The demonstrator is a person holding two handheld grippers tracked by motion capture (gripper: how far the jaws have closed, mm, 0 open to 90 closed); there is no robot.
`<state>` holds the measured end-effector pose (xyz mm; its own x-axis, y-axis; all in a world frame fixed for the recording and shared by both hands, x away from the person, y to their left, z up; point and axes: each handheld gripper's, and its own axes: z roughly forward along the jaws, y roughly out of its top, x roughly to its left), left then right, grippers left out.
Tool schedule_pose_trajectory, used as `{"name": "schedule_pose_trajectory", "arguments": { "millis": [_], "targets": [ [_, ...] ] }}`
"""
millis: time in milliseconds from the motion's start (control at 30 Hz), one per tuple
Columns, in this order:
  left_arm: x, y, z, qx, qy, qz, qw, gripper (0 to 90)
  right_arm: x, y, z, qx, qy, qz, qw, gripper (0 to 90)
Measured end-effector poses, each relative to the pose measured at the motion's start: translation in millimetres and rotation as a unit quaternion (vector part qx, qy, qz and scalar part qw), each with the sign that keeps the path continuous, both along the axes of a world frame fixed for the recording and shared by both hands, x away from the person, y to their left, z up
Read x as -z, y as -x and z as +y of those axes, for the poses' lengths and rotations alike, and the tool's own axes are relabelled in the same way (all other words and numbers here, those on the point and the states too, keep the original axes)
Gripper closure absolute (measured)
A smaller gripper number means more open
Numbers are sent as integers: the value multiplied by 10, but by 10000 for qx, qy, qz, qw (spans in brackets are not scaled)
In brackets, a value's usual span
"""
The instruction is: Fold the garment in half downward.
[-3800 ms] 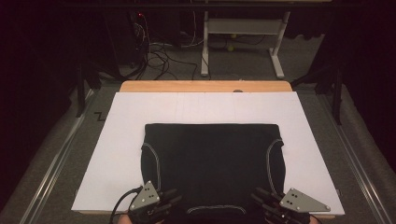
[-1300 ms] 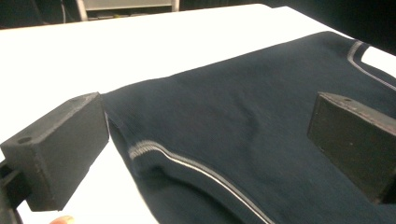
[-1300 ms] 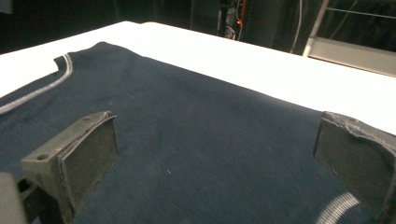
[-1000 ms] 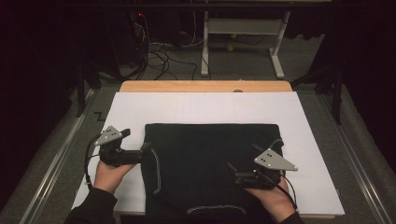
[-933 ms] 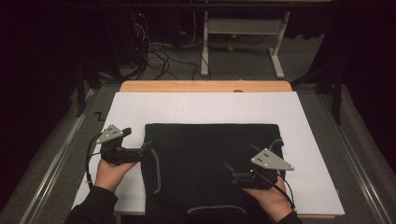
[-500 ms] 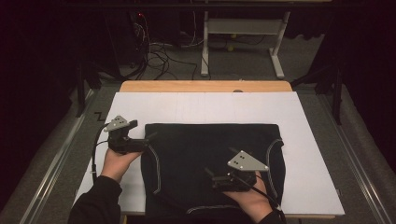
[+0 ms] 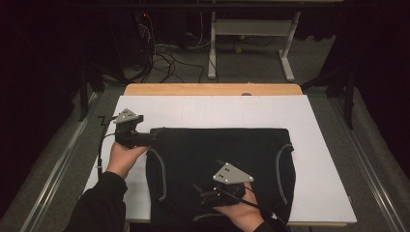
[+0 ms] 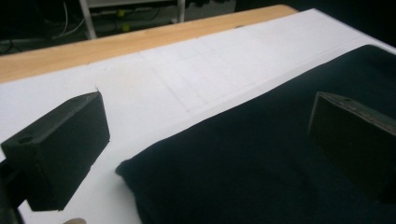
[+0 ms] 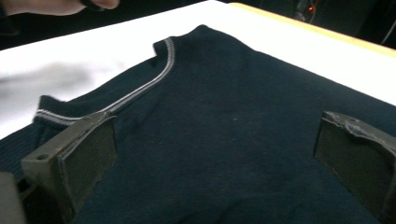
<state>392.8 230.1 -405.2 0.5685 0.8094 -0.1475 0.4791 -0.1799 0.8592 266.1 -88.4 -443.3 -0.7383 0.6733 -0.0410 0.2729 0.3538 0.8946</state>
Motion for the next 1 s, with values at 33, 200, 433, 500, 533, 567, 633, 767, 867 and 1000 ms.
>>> {"name": "schedule_pose_trajectory", "arguments": {
  "millis": [33, 200, 433, 500, 533, 567, 633, 767, 867, 1000],
  "targets": [
    [25, -31, 16, -40, -22, 48, 10000, 0, 5, 5, 11, -24, -16, 16, 10000, 1],
    [226, -197, 135, -353, -80, 428, 9984, 0, 28, 36, 62, -141, 7, 51, 9999, 1],
    [445, -265, 145, -362, -148, 594, 9975, 0, 23, 68, 65, -157, -47, 72, 9998, 1],
    [507, -286, 139, -296, -139, 698, 9970, 0, 18, 80, 79, -187, -99, 92, 9997, 1],
    [534, -295, 131, -268, -158, 728, 9969, 0, 15, 86, 92, -200, -136, 102, 9997, 1],
    [557, -303, 124, -235, -173, 733, 9969, 0, 15, 88, 109, -224, -164, 107, 9996, 1],
    [592, -297, 102, -200, -168, 638, 9976, 0, 17, 98, 148, -279, -220, 132, 9993, 1],
    [656, -282, 75, -229, -120, 573, 9980, 0, 30, 138, 219, -396, -241, 174, 9988, 1],
    [720, -291, 86, -228, -65, 651, 9976, 0, 37, 148, 282, -477, -204, 185, 9985, 1],
    [715, -281, 74, -173, -109, 606, 9980, 0, 38, 162, 340, -532, -196, 207, 9982, 1]
  ]
}}
